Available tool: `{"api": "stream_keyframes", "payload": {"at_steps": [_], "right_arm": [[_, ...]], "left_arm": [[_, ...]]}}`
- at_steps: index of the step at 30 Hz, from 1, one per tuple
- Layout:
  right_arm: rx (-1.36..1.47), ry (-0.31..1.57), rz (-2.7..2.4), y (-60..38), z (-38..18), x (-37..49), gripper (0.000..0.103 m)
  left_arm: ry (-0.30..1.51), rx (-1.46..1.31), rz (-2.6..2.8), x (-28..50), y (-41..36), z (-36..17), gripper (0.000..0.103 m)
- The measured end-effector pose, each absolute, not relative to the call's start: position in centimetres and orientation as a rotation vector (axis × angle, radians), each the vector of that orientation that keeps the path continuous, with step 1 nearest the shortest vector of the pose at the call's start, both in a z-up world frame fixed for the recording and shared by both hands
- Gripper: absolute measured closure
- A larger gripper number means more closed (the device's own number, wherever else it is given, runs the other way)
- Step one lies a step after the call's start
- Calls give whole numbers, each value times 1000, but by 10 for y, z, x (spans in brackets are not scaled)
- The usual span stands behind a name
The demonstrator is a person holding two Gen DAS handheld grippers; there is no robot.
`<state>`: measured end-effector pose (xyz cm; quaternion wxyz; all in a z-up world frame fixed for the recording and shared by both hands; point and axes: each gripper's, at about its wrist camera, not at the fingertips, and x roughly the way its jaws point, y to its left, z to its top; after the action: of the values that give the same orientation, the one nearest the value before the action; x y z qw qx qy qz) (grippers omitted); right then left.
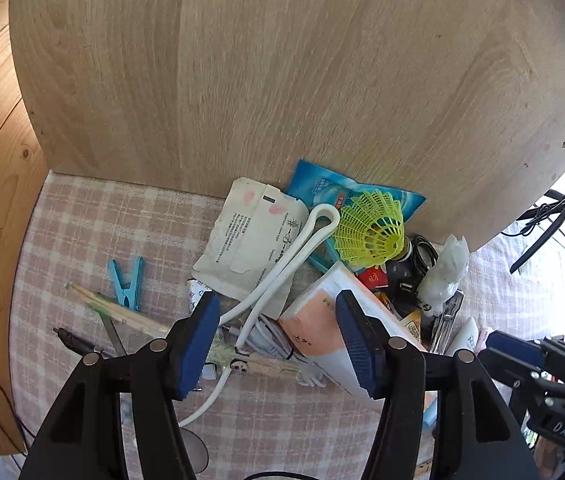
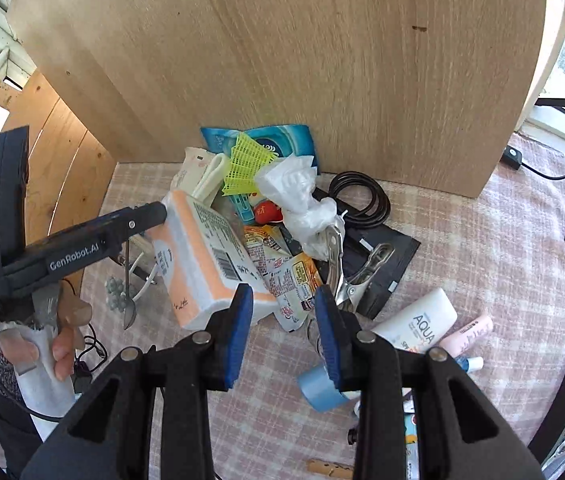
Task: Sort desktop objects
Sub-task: 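Move both grippers back over the pile toward the orange-white tissue pack, then grasp the orange-white tissue pack with the left and right grippers together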
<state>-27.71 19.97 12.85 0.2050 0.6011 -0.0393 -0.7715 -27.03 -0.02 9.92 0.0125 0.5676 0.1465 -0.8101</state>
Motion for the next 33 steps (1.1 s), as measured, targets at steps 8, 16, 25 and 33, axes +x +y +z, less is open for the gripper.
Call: {"api": "stream_keyframes", "payload": {"at_steps": [8,16,25,33], "right_arm": [[1711,-37,-2061,171,108,-292,71],[1779,4,-1955,150,68,-287,77],[1798,2,-1971,157,59,-278,100],[1771,12,-1961,171,70,-269,100]], "left_arm": [[635,1724,-2424,-239,-27,91,64],[552,1862,-2465,-237,18,60,90],[588,1875,-2607,-244,49,71,103],[507,1909,-2631,-226,71,81,103]]}}
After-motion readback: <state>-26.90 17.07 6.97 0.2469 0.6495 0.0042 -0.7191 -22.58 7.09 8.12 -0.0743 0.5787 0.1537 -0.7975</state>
